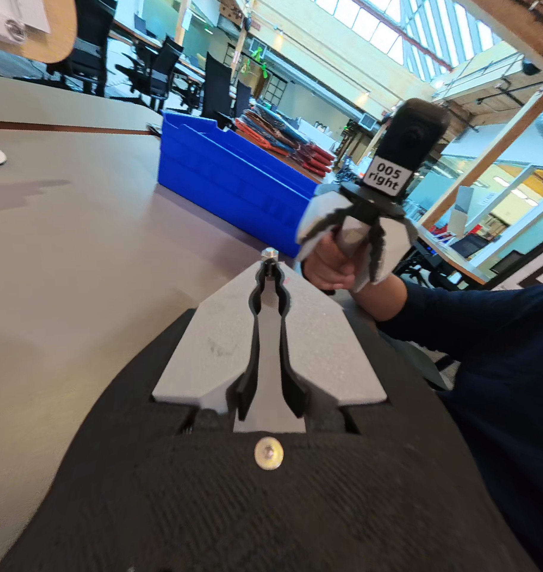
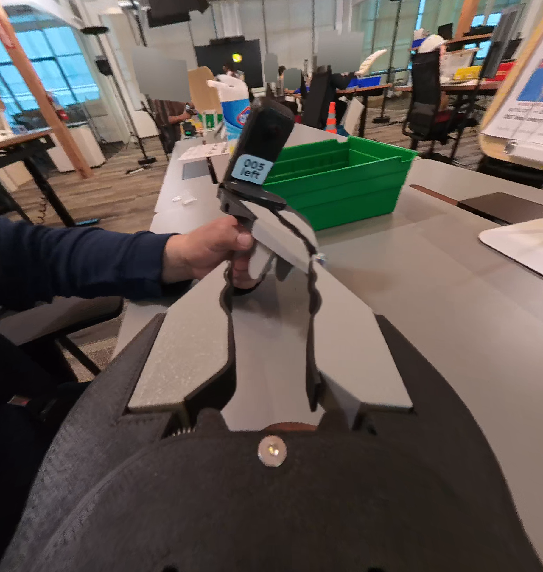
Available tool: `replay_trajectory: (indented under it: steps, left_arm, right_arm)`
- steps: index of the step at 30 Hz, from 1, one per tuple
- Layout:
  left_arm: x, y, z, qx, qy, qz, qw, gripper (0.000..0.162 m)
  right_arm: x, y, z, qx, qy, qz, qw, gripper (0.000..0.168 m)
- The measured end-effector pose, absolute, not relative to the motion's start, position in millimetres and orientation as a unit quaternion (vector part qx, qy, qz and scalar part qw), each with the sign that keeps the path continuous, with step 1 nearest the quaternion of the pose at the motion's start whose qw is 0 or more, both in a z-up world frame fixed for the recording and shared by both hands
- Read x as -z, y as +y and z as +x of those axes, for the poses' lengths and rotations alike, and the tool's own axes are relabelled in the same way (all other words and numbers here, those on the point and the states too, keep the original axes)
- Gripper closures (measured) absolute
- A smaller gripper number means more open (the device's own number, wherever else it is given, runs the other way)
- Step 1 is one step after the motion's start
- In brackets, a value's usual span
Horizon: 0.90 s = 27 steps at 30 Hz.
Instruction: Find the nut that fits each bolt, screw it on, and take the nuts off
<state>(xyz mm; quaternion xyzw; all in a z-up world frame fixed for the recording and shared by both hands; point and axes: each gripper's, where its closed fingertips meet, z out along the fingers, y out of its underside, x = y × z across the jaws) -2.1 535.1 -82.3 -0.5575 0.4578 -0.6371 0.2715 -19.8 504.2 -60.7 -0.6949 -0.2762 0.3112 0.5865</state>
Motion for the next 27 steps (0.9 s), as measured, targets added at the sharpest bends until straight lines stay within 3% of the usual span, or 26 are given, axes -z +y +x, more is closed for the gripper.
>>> replay_trajectory:
  steps: [4, 12, 17, 21, 27]
  left_arm:
    - [75.8, 520.6, -0.5, 0.672, 0.455, -0.536, 0.233, 0.159]
    - [83.0, 508.5, -0.4, 0.695, 0.448, -0.54, 0.156, 0.159]
    - [88.0, 506.7, 0.9, 0.688, 0.451, -0.549, 0.146, 0.159]
    - [90.8, 504.3, 1.8, 0.682, 0.457, -0.553, 0.143, 0.159]
    - [91.6, 503.6, 1.9, 0.686, 0.453, -0.554, 0.135, 0.159]
  right_arm:
    - [75.3, 517.1, -4.4, -0.195, -0.297, -0.718, 0.599, 0.114]
    - [85.0, 518.5, -1.6, 0.095, -0.427, -0.65, 0.621, 0.135]
    - [87.1, 514.8, -12.3, 0.088, -0.443, -0.64, 0.621, 0.137]
    - [85.3, 511.1, -13.9, 0.097, -0.456, -0.626, 0.625, 0.155]
    - [86.0, 510.6, -14.0, 0.101, -0.458, -0.624, 0.625, 0.156]
